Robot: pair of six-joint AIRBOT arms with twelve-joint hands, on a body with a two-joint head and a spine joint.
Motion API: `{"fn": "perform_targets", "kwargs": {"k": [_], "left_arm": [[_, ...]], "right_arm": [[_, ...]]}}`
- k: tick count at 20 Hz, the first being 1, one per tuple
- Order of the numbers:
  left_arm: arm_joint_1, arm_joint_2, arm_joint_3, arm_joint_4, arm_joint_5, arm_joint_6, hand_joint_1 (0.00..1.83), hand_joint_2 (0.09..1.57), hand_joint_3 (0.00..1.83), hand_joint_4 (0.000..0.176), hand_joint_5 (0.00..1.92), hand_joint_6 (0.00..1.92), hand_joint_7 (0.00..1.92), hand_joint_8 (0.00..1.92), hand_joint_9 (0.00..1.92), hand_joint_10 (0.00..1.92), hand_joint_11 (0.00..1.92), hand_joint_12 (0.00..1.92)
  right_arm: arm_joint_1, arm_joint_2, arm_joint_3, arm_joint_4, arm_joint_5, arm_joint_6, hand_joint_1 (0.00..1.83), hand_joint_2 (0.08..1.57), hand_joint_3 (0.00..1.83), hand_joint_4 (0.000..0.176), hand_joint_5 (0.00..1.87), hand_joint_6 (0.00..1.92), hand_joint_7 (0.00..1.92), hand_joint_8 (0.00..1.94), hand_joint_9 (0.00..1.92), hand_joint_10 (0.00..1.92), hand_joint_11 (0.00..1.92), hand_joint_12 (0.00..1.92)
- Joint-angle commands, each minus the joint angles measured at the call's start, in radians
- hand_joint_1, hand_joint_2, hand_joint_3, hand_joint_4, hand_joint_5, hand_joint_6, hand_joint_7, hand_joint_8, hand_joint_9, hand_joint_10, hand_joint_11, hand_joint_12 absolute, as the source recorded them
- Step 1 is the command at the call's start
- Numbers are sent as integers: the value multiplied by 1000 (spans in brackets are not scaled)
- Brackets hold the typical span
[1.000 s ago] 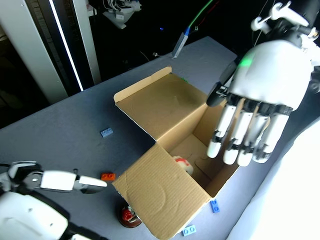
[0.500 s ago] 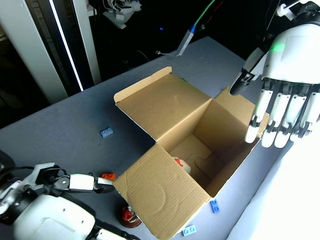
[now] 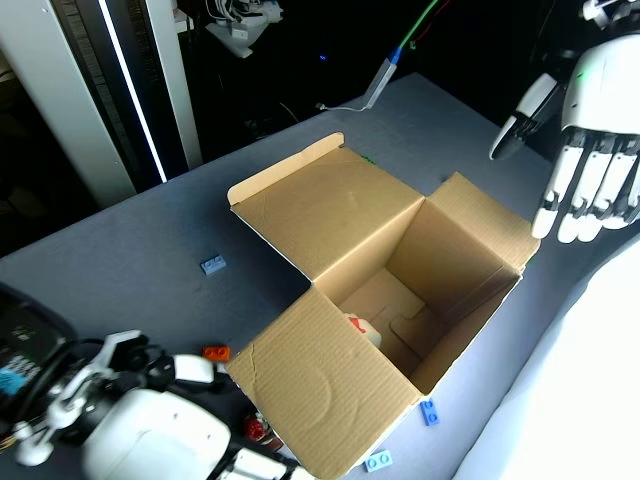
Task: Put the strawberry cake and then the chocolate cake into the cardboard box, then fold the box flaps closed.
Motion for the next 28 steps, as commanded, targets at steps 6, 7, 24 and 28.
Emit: {"fn": "perform_targets", "kwargs": {"k": [6,7,24,28], "left_arm": [[22,60,18,-50,20,-4,310,1040,26,27,414,0,520,8,605,8,152,1195],[37,71,15,-51,20,-5,186,1055,15,27,410,1,526,4,608,6,158,1163],[390,176,-145,-416,8,189,0,1030,0,23,389,0,504,2,574,4,102,1209],[448,164,-131,-476,-19,249,0,1023,0,22,396,3,508,3,580,6,107,1209]], "right_arm": [[4,-35,73,4,130,-25,1056,997,1,0,152,0,198,5,184,9,0,562],[1,-44,84,4,127,-41,1051,994,0,0,150,0,184,0,186,8,0,588],[-15,-58,94,-42,117,-74,1008,1012,3,0,142,0,174,3,164,1,0,587],[-15,-58,94,-42,123,-74,1067,993,0,0,160,6,180,3,175,7,0,577]]}}
